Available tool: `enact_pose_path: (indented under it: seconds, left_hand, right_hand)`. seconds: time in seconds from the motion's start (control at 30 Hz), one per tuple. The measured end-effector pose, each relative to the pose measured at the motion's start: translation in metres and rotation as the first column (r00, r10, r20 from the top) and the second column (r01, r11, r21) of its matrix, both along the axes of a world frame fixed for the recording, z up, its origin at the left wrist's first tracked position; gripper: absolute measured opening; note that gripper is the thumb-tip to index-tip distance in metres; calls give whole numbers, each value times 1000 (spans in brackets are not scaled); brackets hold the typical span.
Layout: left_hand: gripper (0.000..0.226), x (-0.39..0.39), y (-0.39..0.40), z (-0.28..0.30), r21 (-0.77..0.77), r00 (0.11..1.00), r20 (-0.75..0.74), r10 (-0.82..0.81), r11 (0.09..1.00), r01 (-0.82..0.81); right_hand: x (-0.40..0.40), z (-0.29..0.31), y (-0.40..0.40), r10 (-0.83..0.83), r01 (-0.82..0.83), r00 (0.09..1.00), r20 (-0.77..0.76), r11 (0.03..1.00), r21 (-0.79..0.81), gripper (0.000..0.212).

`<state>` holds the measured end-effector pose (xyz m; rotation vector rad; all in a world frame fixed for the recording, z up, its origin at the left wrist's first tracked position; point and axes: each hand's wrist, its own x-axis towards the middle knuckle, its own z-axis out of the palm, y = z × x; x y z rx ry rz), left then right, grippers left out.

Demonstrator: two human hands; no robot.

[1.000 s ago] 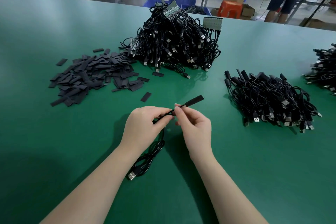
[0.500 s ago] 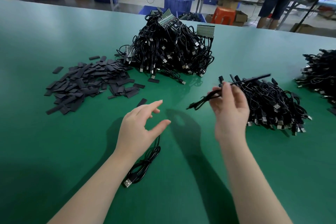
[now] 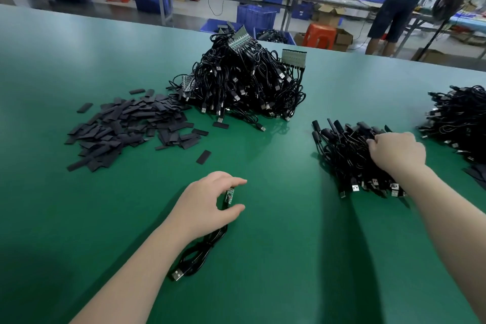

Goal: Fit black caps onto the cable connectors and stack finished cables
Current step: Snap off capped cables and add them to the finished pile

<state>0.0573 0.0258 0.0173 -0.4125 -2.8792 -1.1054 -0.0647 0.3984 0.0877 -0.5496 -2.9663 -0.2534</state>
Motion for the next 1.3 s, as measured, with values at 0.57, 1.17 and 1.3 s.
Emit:
enact_pose_path:
  seconds: [0.57,1.17,1.3]
  left_hand:
    - [47,-10,-14,-1,-167,989,-38,-143,977,135]
    - [69,-7,-12,3,-271,981,2,-192,945,185]
    - [66,-3,-7,5,-257,970,-8,-245,938,234]
  right_hand:
    - [22,-31,-245,856,-743,516,26,463,-483,41]
    - [41,-53,-238,452,-468,847,-281,381,-798,20]
    - [77,-64,-216,143,-305,941,-307,-40,-952,5]
